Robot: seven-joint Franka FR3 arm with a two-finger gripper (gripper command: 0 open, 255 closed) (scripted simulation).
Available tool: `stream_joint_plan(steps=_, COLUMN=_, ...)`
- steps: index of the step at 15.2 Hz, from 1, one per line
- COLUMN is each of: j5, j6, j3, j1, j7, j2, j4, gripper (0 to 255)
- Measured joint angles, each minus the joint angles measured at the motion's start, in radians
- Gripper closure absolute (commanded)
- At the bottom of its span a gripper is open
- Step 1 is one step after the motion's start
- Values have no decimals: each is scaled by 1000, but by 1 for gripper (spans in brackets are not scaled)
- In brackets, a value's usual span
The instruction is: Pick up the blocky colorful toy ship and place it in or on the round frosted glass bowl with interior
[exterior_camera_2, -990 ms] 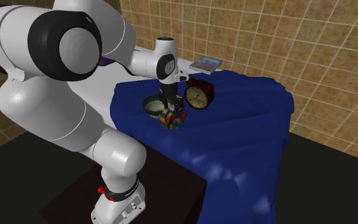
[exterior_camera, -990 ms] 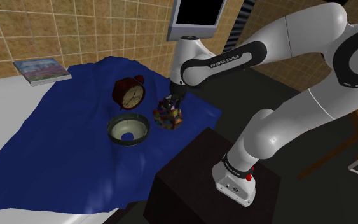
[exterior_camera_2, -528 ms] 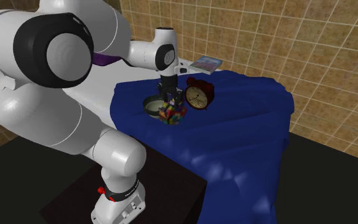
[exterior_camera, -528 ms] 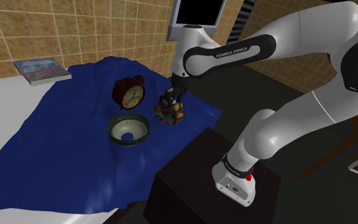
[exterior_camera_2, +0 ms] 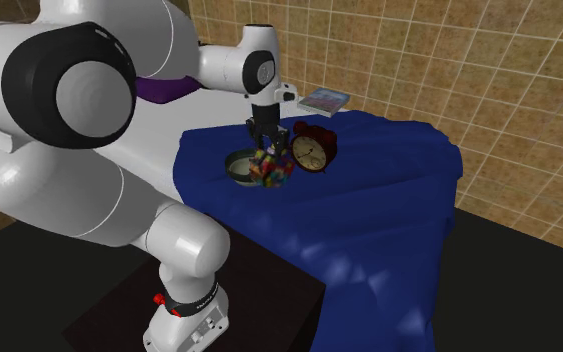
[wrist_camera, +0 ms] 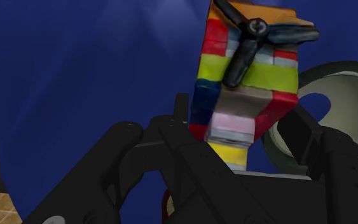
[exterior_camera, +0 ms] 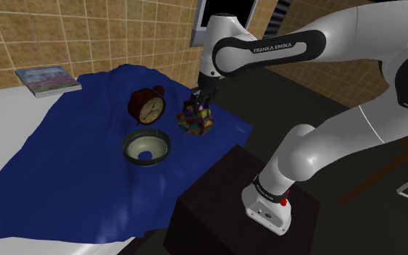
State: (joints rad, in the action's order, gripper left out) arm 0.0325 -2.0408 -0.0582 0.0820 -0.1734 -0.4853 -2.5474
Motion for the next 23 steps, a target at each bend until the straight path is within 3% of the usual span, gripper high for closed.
stream_joint_plan(steps=14, j5=-37, j6=79, j3=-203, j1=100, j7=-286, j2=282, j4=352, gripper=255)
stream_joint_plan(steps=23, j5=-27, j6=-29, j3=-216, j1=104, j7=-311, j2=331, j4=289, gripper=255)
